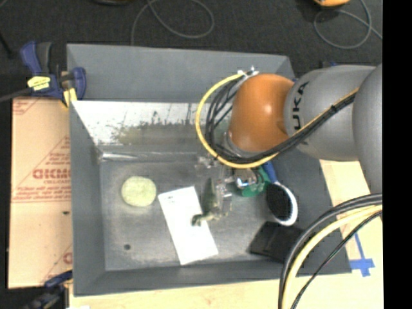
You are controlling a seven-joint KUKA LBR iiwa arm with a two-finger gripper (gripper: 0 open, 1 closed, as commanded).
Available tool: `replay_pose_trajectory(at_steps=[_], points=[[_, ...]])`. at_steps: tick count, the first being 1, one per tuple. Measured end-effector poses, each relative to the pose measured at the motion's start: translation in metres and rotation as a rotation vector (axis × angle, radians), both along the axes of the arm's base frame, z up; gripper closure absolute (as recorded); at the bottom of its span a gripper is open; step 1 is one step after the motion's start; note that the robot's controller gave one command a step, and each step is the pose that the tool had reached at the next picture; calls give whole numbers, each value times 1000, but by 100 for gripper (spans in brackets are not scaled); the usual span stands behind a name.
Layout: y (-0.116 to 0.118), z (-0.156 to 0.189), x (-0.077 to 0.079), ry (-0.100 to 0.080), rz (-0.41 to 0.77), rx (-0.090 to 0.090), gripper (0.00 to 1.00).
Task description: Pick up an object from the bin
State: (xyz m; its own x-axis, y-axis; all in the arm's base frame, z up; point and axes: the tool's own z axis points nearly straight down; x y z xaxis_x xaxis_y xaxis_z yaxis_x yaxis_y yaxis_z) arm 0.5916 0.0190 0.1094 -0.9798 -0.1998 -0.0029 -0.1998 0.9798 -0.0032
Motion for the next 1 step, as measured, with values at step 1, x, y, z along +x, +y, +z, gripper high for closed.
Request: replay_pose_trajectory(at_steps=[1], points=[[-30,-30,-7,1,92,6,0]])
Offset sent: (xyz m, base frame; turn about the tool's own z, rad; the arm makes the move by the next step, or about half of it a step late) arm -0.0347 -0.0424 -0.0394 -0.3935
